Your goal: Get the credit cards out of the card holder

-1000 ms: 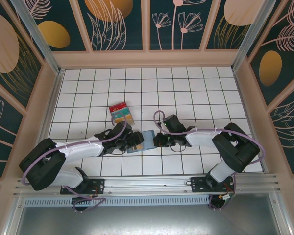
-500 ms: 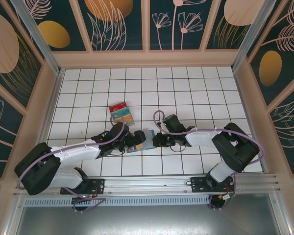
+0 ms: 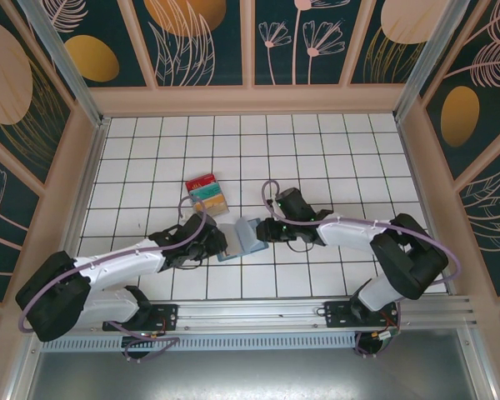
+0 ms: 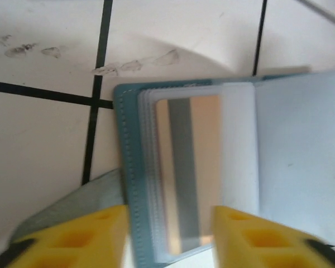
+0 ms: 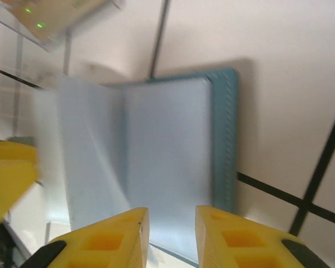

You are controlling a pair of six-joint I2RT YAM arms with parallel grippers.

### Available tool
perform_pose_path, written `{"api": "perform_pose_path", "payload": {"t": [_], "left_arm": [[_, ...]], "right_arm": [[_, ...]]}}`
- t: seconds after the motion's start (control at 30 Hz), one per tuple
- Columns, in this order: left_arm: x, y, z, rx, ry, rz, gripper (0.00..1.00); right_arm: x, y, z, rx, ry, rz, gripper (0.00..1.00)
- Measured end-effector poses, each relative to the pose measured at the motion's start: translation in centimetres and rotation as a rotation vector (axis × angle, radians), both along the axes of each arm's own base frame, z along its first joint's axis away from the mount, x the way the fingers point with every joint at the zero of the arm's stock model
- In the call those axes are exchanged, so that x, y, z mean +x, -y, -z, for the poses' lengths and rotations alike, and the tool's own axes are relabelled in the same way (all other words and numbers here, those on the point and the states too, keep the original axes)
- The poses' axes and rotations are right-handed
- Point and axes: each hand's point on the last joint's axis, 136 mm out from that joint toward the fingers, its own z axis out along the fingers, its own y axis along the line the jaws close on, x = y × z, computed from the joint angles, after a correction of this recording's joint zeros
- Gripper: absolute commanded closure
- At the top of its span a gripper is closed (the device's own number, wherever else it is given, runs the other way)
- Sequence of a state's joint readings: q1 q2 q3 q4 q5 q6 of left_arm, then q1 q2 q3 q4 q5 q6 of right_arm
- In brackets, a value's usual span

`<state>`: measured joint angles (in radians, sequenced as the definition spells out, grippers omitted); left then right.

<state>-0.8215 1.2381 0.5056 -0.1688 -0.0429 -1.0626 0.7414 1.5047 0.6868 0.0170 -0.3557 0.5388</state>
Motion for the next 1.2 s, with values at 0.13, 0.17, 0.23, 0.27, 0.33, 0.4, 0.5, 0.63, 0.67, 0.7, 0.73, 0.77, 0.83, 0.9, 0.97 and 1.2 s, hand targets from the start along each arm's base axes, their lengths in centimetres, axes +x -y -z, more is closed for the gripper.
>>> {"api": "perform_pose_path", "payload": {"t": [0.13, 0.17, 0.23, 0.27, 0.33, 0.4, 0.5, 0.63, 0.67, 0.7, 0.73, 0.77, 0.83, 0.9, 0.97, 1.2], "left_arm": [[-0.2, -0.6, 0.9, 0.051, -0.013, 0.012, 0.81], [-0.2, -0.7, 1.0, 0.054, -0.015, 0.012, 0.81], [-0.3, -0.7, 1.2, 0.063, -0.016, 0.017, 0.81], [-0.2, -0.7, 1.2, 0.065, -0.014, 0.019, 0.81], [-0.2, -0.7, 1.1, 0.064, -0.011, 0.022, 0.77], [-0.2, -0.6, 1.1, 0.06, -0.007, 0.027, 0.73], [-0.1, -0.4, 1.0, 0.057, -0.004, 0.034, 0.71], [0.0, -0.1, 0.7, 0.043, 0.001, 0.039, 0.68], [0.0, 0.1, 0.5, 0.035, 0.003, 0.041, 0.66], [0.1, 0.3, 0.3, 0.023, 0.005, 0.044, 0.65], [0.2, 0.5, 0.1, 0.012, 0.011, 0.047, 0.63], [0.2, 0.7, -0.1, 0.003, 0.014, 0.05, 0.62], [0.3, 1.1, -0.4, -0.021, 0.017, 0.058, 0.59], [0.4, 1.5, -0.6, -0.041, 0.023, 0.06, 0.56], [0.4, 1.9, -0.9, -0.061, 0.025, 0.063, 0.56], [0.3, 2.5, -0.6, -0.085, 0.011, 0.08, 0.57]], "right_arm": [[1.1, -1.4, -2.5, 0.052, 0.036, 0.004, 0.73], [1.2, -1.7, -2.8, 0.058, 0.04, 0.001, 0.73], [1.2, -2.4, -3.6, 0.073, 0.053, -0.011, 0.73], [1.1, -2.7, -3.9, 0.077, 0.058, -0.017, 0.73], [1.0, -3.2, -4.3, 0.086, 0.064, -0.027, 0.72], [0.8, -3.4, -4.4, 0.088, 0.065, -0.033, 0.72], [0.7, -3.4, -4.3, 0.085, 0.06, -0.033, 0.72], [0.7, -3.3, -4.0, 0.074, 0.056, -0.029, 0.72], [0.7, -3.2, -3.7, 0.066, 0.056, -0.024, 0.71], [0.7, -3.0, -3.4, 0.055, 0.052, -0.019, 0.7], [0.6, -2.7, -2.8, 0.039, 0.046, -0.014, 0.7], [0.6, -2.4, -2.3, 0.023, 0.042, -0.006, 0.69], [0.5, -1.6, -1.2, -0.017, 0.033, 0.013, 0.69], [0.4, -0.7, -0.3, -0.056, 0.028, 0.031, 0.69], [0.4, 0.1, 0.5, -0.087, 0.023, 0.05, 0.68], [0.4, 2.0, 2.4, -0.147, 0.004, 0.091, 0.68]]}}
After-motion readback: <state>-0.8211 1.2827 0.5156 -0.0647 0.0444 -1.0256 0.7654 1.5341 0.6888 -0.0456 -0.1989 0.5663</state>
